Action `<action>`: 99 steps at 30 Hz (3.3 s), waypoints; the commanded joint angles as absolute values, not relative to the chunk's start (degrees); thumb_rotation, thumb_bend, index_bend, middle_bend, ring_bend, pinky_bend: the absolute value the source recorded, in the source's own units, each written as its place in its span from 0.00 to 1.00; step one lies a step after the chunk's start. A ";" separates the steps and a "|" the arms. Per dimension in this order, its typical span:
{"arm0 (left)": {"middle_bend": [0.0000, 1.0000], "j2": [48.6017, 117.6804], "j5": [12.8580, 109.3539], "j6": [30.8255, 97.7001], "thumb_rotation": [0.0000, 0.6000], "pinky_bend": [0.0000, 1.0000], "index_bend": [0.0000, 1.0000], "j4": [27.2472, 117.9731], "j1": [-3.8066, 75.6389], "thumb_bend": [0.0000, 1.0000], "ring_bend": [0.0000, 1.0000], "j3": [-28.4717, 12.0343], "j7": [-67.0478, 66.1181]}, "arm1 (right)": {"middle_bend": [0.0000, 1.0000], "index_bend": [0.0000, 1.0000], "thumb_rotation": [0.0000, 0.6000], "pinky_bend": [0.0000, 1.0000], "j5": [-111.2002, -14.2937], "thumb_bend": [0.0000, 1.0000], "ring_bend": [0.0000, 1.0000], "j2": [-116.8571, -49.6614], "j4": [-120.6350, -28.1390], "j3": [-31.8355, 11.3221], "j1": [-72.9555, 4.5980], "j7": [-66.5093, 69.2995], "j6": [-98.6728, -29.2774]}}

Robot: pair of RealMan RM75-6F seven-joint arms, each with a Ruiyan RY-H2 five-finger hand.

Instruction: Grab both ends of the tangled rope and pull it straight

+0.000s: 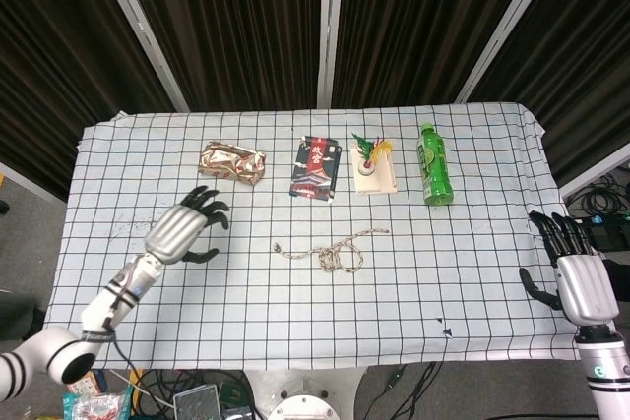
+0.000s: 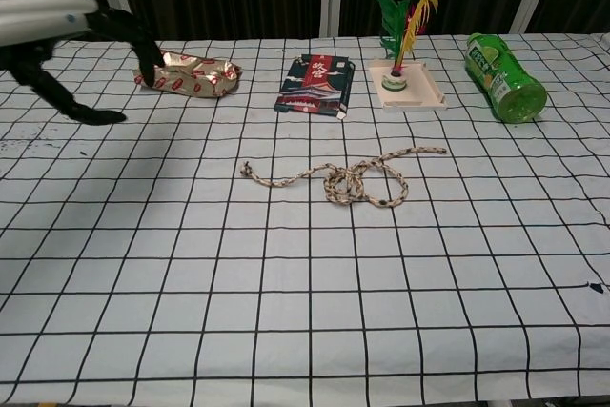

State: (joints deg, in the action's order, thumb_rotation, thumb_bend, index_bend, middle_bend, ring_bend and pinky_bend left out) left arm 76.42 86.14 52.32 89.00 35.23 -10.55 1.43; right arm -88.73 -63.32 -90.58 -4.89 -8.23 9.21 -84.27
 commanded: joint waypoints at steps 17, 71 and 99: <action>0.15 94.97 73.69 45.11 1.00 0.00 0.48 80.16 46.49 0.26 0.00 -10.82 -13.67 | 0.10 0.03 1.00 0.00 -86.49 0.31 0.00 -64.65 -91.34 -5.13 -8.85 7.23 -82.28; 0.07 103.25 61.41 47.47 1.00 0.00 0.56 73.73 50.51 0.42 0.00 -8.69 -27.51 | 0.10 0.03 1.00 0.00 -86.00 0.31 0.00 -64.57 -89.94 -5.06 -8.34 9.29 -82.54; 0.08 96.60 68.50 57.43 1.00 0.00 0.57 79.75 43.97 0.44 0.00 -6.15 -20.69 | 0.16 0.18 1.00 0.00 -92.82 0.31 0.00 -61.68 -94.46 -4.61 -16.91 5.34 -72.59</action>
